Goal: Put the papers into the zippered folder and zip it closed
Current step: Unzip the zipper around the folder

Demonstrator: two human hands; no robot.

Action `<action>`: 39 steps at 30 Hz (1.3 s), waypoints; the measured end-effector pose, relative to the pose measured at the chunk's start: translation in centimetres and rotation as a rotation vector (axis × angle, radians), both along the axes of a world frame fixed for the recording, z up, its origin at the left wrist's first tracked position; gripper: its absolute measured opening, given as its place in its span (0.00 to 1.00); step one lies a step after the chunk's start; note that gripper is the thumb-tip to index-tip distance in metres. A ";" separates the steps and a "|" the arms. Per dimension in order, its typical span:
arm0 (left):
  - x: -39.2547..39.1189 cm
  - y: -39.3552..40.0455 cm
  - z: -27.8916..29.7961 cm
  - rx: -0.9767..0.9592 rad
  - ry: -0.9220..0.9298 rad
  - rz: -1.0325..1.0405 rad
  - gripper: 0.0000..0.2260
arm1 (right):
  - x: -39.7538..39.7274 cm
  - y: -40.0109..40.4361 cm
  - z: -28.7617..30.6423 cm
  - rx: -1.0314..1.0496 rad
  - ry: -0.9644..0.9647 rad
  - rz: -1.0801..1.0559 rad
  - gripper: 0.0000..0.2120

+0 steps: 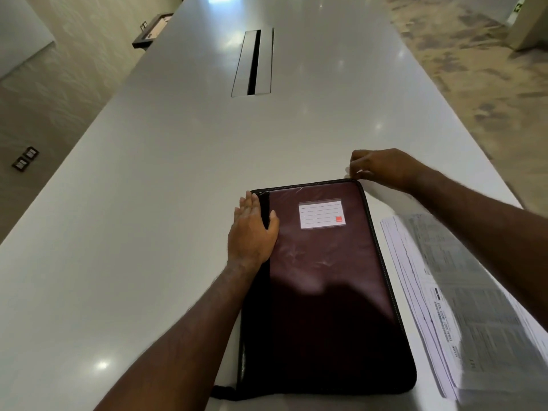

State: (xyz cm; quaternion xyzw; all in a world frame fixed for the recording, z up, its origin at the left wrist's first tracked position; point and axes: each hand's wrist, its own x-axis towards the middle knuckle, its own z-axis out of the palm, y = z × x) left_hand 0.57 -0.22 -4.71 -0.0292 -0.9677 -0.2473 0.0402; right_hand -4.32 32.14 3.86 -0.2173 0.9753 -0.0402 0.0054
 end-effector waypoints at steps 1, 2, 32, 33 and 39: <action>0.0 0.0 0.0 0.002 -0.003 0.000 0.31 | 0.3 0.1 -0.2 -0.016 0.002 -0.016 0.03; 0.1 0.0 0.0 0.000 -0.006 0.000 0.31 | 0.5 0.3 -0.5 -0.033 0.008 -0.031 0.03; -5.3 10.7 4.1 -0.176 0.042 -0.401 0.22 | 2.8 1.4 -5.7 -0.542 -0.063 -0.308 0.04; -5.4 11.1 3.8 -0.165 0.030 -0.401 0.23 | 2.8 1.4 -5.7 -0.551 -0.062 -0.313 0.04; -6.2 12.0 2.5 -0.123 0.008 -0.361 0.22 | 3.2 1.5 -6.1 -0.645 -0.065 -0.370 0.04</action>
